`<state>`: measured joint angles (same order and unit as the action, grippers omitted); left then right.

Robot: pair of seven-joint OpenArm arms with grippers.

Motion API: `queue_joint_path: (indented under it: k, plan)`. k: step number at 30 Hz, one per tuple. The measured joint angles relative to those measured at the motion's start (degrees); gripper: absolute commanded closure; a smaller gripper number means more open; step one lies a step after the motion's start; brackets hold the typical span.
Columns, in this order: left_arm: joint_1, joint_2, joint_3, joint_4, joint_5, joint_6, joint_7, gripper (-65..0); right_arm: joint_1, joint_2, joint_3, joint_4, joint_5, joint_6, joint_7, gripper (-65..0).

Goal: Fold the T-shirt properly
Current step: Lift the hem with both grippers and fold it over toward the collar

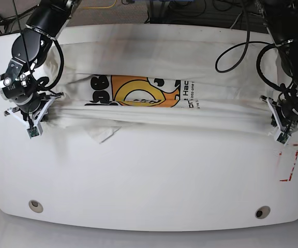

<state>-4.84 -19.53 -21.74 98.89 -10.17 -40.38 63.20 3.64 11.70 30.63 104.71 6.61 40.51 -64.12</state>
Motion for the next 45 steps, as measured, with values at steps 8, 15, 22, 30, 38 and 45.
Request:
queue_joint_path:
  k: [8,15,22,30,38,45]
  plan:
    - [6.62,0.07,-2.75,0.68,0.7,-0.15,0.42,0.0,-5.11,-2.58,0.04,7.37,0.07,-0.02,-4.07,0.0]
    - [11.69,-0.2,-2.97,0.85,1.16,-0.17,0.48,0.0,-9.6,-4.61,0.09,9.25,-0.33,-0.02,-6.1,0.0]
    - [14.27,-0.5,-2.97,0.9,1.36,-0.11,0.39,0.0,-11.91,-6.84,0.15,9.25,-0.72,-0.17,-6.38,0.0]
    - [16.74,-0.52,-3.08,0.74,1.66,-0.02,0.55,-18.6,-13.88,-7.39,0.15,9.18,-0.76,-0.17,-6.6,-3.2]
    - [17.7,-0.68,-3.08,0.72,2.6,0.04,0.96,-39.0,-14.27,-8.24,0.17,9.18,-1.4,-0.2,-6.49,-36.9]
    - [17.05,-0.63,-3.08,1.9,1.92,0.04,2.14,-39.0,-13.53,-9.92,5.03,9.27,2.69,-0.22,-6.43,-46.6]
